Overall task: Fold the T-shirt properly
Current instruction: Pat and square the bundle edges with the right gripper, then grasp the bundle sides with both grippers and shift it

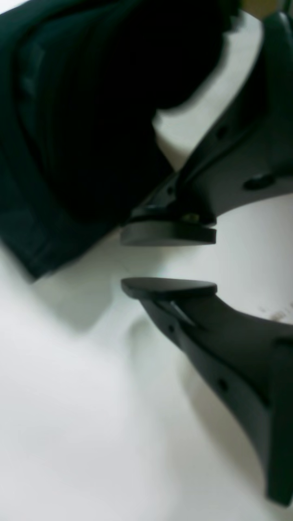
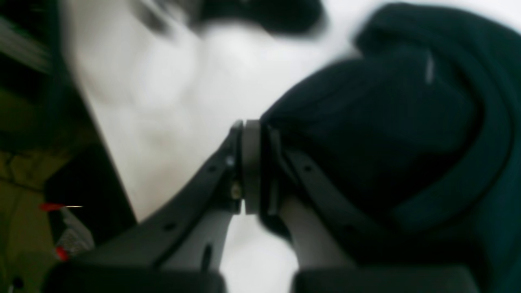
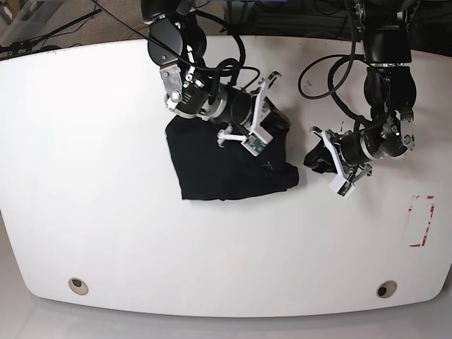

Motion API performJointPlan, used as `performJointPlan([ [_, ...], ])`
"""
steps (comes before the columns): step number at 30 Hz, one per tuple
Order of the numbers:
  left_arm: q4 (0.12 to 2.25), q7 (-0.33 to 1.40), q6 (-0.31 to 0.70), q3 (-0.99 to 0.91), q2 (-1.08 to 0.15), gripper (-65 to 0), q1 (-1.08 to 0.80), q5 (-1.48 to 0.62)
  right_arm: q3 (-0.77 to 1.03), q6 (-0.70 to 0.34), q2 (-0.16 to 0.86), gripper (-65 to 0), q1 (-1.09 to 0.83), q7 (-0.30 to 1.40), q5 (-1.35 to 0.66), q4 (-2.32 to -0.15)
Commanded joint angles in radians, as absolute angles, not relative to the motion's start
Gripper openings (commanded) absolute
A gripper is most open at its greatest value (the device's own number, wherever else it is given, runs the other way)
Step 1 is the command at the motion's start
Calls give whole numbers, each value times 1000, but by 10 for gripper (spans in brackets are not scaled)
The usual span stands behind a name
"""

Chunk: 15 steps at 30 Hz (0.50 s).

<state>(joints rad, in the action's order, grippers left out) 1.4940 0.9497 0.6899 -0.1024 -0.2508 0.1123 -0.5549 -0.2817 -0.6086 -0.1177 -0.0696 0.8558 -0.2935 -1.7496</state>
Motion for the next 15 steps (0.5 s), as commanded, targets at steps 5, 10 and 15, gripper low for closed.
performJointPlan([
  [5,1515,932,696,-111,-263,-529,139,-575,-321,-611,-136,-626,51,831,-311,-1554],
  [10,1515,932,696,-111,-263,-529,140,-575,-323,-611,-134,-344,88,809,-311,-1483],
  [15,1517,932,696,-111,-291,-529,143,-576,-320,-618,-114,-181,77,814,-312,-1584],
])
